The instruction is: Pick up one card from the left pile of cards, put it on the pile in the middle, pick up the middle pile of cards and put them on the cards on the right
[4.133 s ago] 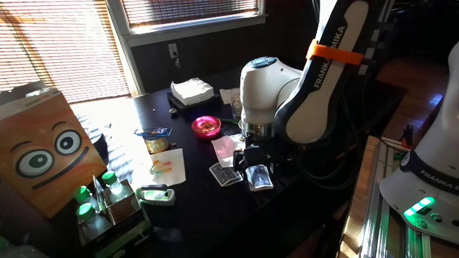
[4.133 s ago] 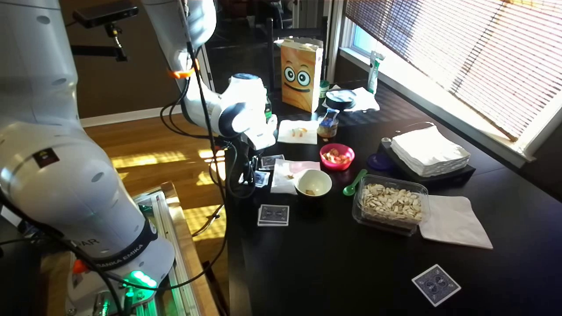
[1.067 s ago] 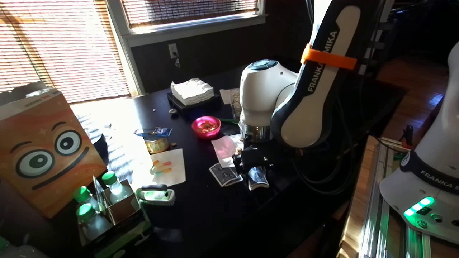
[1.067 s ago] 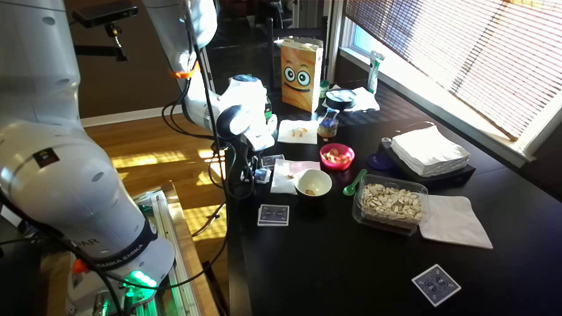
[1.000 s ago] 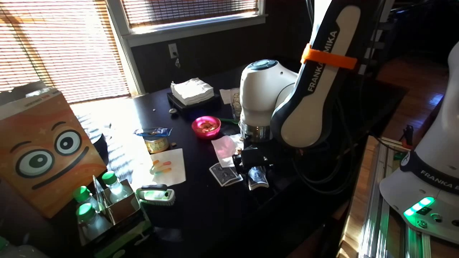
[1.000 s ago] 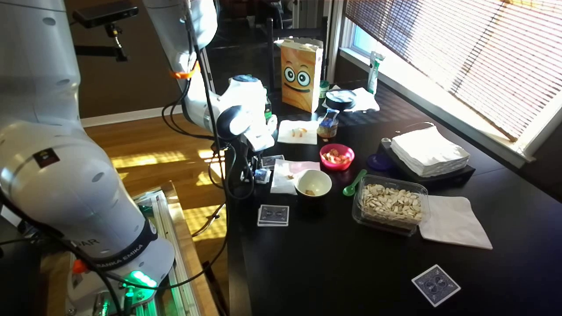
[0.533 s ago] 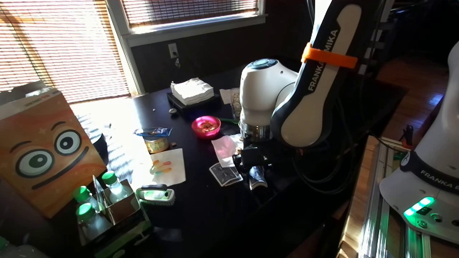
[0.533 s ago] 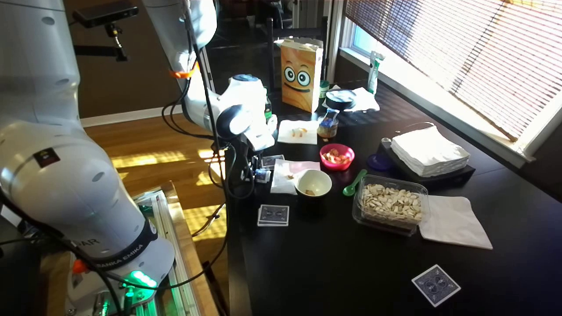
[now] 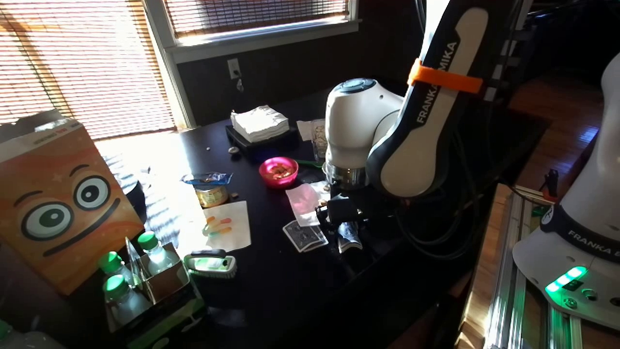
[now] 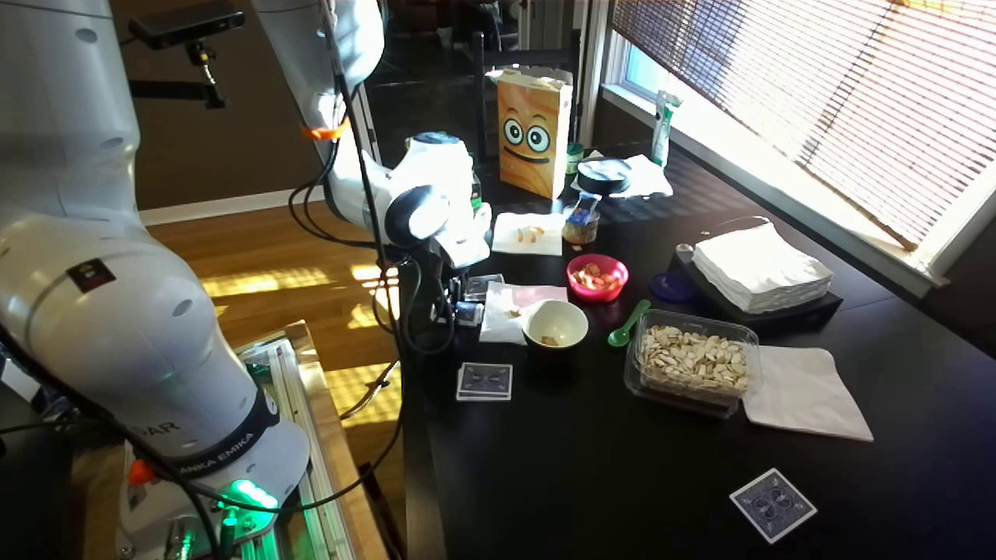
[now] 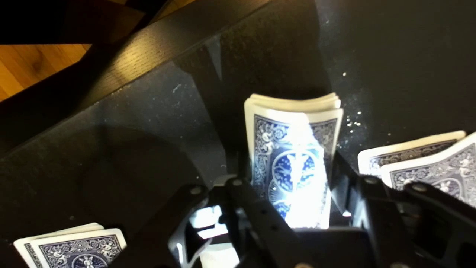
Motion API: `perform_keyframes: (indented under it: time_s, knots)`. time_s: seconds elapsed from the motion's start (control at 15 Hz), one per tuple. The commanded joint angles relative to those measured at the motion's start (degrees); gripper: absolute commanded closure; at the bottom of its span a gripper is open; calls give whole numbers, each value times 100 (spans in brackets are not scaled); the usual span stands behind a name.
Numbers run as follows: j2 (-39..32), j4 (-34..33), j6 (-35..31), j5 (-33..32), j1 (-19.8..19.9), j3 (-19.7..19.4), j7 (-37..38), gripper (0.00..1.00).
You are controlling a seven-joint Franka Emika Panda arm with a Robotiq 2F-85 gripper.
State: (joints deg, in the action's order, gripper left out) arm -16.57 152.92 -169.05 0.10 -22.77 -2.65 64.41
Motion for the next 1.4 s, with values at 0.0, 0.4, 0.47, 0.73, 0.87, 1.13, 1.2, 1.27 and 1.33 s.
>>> perform_keyframes:
  time_s: [0.0, 0.4, 0.47, 0.73, 0.87, 1.13, 1.2, 1.27, 1.33]
  knots:
    - [314, 242, 68, -280, -237, -293, 137, 46]
    - [663, 535, 126, -868, -438, -732, 397, 50]
    - [724, 575, 138, -982, -427, -779, 443, 50]
    - [534, 417, 91, -1017, -140, -559, 330, 52]
    - [545, 406, 99, -1029, -135, -553, 332, 52]
    - [546, 406, 101, -1037, -135, -553, 332, 52]
    - [546, 406, 101, -1037, -135, -553, 332, 52]
    - [546, 406, 101, -1037, -135, -553, 332, 52]
    - [546, 406, 101, -1038, -135, -553, 332, 52]
